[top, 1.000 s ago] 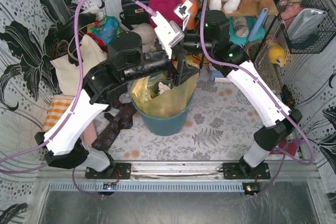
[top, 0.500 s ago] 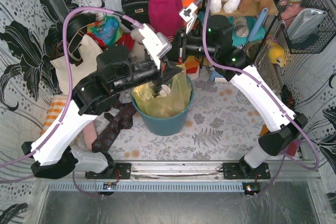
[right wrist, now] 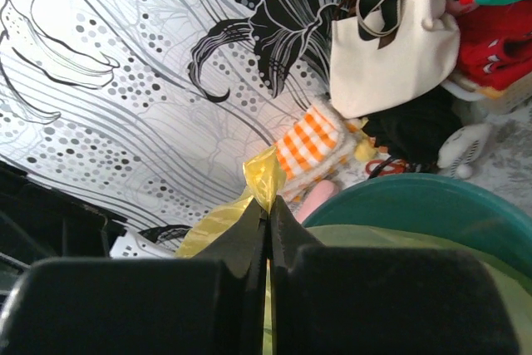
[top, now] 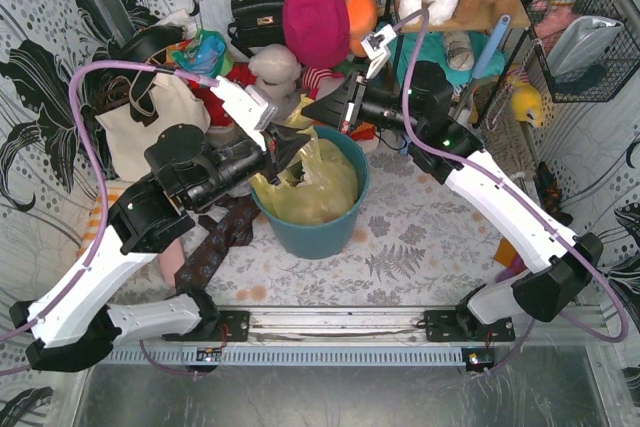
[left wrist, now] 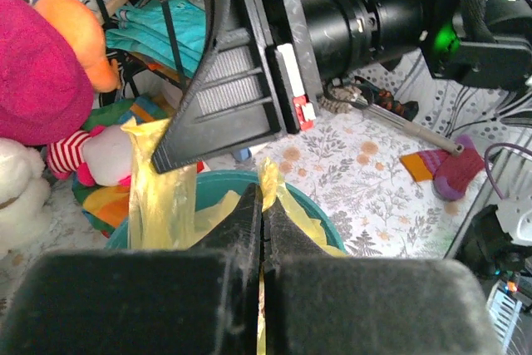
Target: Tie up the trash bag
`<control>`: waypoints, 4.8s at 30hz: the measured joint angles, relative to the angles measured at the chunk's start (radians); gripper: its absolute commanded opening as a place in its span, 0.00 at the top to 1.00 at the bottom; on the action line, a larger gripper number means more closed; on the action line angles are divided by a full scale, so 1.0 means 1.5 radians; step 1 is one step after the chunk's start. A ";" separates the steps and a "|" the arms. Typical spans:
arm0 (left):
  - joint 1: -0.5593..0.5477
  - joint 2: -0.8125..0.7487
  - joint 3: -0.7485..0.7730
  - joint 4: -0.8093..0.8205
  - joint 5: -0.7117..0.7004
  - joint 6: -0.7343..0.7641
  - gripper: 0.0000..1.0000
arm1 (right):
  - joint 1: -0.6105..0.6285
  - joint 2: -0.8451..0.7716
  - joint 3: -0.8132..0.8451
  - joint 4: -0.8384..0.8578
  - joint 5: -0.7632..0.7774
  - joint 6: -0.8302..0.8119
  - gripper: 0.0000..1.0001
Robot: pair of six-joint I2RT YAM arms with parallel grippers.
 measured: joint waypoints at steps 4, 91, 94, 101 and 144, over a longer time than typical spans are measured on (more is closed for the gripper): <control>0.000 -0.006 -0.021 0.034 -0.025 0.001 1.00 | 0.022 -0.008 -0.027 0.037 0.023 0.034 1.00; 0.040 -0.108 -0.221 0.159 -0.121 -0.072 1.00 | 0.084 -0.095 -0.061 0.018 -0.146 -0.316 1.00; 0.040 -0.108 -0.220 0.159 -0.120 -0.072 1.00 | 0.086 -0.082 -0.051 -0.013 -0.157 -0.330 1.00; 0.040 -0.105 -0.211 0.158 -0.113 -0.072 1.00 | 0.093 -0.073 -0.047 -0.089 -0.156 -0.356 1.00; 0.040 -0.098 -0.200 0.149 -0.085 -0.072 1.00 | 0.238 -0.009 0.045 -0.263 0.245 -0.482 1.00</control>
